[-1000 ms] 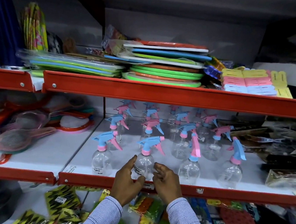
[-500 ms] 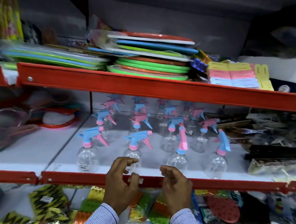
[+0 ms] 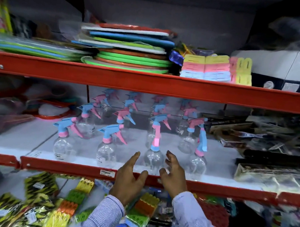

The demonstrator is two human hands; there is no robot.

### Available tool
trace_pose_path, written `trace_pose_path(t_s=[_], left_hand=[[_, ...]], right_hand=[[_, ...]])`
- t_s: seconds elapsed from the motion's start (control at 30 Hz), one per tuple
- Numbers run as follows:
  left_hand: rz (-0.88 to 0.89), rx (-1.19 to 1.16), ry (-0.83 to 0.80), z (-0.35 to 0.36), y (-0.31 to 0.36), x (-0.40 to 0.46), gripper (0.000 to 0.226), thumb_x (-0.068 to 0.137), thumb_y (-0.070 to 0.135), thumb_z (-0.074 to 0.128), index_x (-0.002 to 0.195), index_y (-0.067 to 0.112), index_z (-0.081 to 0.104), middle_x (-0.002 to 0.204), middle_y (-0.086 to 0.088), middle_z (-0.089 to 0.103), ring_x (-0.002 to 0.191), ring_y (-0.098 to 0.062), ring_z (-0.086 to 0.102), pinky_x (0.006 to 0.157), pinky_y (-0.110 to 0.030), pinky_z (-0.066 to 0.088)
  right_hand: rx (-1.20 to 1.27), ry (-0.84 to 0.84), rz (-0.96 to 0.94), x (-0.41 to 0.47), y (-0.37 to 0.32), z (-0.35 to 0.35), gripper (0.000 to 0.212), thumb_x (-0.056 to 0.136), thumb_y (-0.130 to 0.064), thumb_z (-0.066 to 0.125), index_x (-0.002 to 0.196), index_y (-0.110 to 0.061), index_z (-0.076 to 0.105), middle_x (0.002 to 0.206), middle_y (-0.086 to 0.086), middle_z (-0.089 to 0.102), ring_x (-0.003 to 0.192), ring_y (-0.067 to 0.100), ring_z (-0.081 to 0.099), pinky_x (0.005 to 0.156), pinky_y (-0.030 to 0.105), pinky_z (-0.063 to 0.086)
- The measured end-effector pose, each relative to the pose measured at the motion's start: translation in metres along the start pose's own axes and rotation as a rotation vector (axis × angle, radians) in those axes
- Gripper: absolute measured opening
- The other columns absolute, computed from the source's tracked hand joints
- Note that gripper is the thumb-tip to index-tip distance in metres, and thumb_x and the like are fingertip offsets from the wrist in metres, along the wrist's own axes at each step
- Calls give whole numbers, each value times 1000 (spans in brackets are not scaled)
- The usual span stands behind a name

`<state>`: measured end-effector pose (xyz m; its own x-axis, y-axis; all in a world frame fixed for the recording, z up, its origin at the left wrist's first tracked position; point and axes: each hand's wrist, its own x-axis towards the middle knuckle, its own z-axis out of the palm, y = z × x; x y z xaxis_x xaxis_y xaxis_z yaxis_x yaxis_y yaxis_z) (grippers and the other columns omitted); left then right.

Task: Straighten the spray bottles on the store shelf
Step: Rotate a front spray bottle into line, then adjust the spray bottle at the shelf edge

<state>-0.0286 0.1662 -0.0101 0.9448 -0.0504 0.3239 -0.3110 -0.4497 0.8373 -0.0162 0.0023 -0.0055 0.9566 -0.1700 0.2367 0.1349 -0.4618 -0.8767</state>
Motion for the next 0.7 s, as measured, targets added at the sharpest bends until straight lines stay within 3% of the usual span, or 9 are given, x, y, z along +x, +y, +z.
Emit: trace_pose_path(t_s=[0.07,0.17,0.33,0.6,0.7], left_hand=[[-16,12,13,6,4,-3,64,80,33,59,141,24,40,142,3,48,131,-14,45,111,-37,39],[4,47,35,13,9,-6,59,78,33,57,135,22,46,135,4,51,125,-12,48,107,-30,39],[-16,73,16,12,9,4,63,75,35,53,136,18,46,134,1,49,122,-15,50,106,-38,43],[-50,58,-71,11,18,20,66,78,32,52,141,16,39,146,-4,43,131,-21,44,108,-45,41],[-51,14,-3,9,17,16,63,82,26,57,142,18,38,141,-4,44,126,-23,47,102,-44,46]], right_hand=[[-22,-98,34,8,0,-3,67,84,-1,50,145,-18,27,143,8,46,133,24,44,101,31,43],[-32,-178,13,10,-3,-5,67,81,2,48,143,-18,33,140,4,50,129,20,48,103,27,41],[-6,-108,0,4,-1,-7,59,80,0,52,137,-14,44,134,7,57,122,19,55,105,37,45],[0,31,2,-8,-3,-10,40,81,-6,59,120,-13,57,118,1,66,97,11,63,85,24,51],[1,33,24,-6,-2,-12,43,82,-7,59,124,-14,54,124,3,64,101,14,63,85,24,50]])
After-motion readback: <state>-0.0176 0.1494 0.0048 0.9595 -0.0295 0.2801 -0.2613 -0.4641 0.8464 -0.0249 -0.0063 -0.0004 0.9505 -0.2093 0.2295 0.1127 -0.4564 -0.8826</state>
